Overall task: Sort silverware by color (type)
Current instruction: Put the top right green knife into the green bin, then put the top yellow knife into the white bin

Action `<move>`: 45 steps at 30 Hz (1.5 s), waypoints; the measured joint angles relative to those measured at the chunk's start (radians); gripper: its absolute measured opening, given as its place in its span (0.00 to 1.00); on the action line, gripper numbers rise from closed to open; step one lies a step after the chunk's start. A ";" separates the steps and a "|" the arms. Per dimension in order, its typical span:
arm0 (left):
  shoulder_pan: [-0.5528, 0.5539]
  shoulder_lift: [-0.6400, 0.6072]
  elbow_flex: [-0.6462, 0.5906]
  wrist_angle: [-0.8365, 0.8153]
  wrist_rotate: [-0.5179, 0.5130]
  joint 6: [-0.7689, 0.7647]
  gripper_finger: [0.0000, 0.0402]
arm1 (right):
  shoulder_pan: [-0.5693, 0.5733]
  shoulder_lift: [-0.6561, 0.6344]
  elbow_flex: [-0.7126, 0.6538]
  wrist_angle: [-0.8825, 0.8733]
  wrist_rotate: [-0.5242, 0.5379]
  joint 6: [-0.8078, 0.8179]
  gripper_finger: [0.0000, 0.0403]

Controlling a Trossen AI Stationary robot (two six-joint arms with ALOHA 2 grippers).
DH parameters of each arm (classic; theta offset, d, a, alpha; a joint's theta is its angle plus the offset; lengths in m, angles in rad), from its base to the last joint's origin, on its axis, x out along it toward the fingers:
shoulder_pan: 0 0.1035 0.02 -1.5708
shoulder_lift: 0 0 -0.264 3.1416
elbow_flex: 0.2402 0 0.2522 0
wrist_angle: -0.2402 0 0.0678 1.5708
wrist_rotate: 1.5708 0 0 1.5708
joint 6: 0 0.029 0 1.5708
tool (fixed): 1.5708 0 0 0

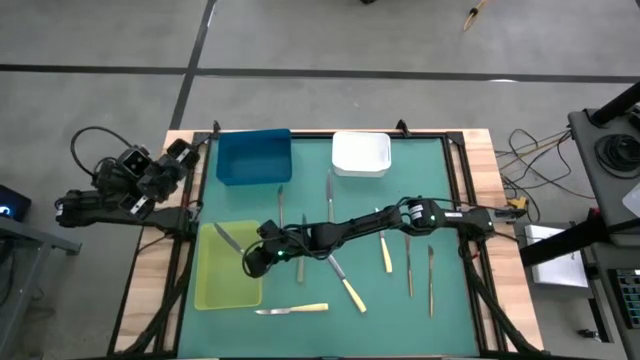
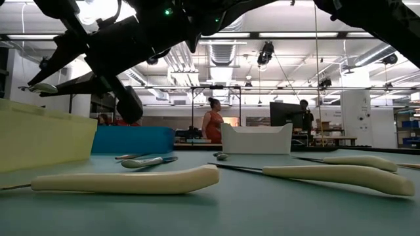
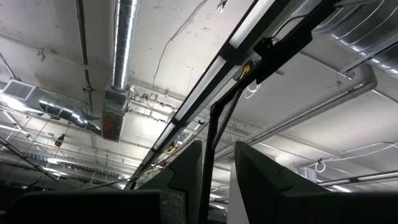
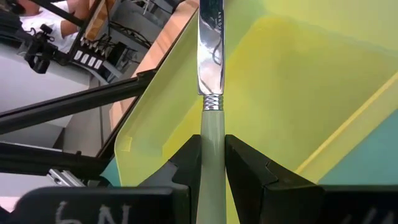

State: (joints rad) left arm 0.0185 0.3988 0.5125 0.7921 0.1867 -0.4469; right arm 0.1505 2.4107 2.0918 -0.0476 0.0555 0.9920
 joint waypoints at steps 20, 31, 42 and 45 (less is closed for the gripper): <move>0.001 -0.003 0.000 0.000 0.008 0.000 0.19 | 0.000 0.000 0.000 -0.001 0.018 -0.008 0.32; 0.000 -0.003 0.000 -0.056 0.042 -0.054 0.19 | 0.007 -0.093 -0.002 -0.177 0.028 -0.398 0.37; 0.000 0.101 -0.001 -0.253 -0.056 -0.094 0.19 | 0.066 -0.327 -0.034 -0.798 0.415 -0.728 0.30; 0.001 0.149 -0.001 -0.285 -0.072 -0.095 0.19 | 0.068 -0.398 -0.085 -0.891 0.420 -0.722 0.29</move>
State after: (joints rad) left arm 0.0193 0.5479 0.5114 0.5071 0.1149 -0.5423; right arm 0.2185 2.0129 2.0066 -0.9390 0.4759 0.2698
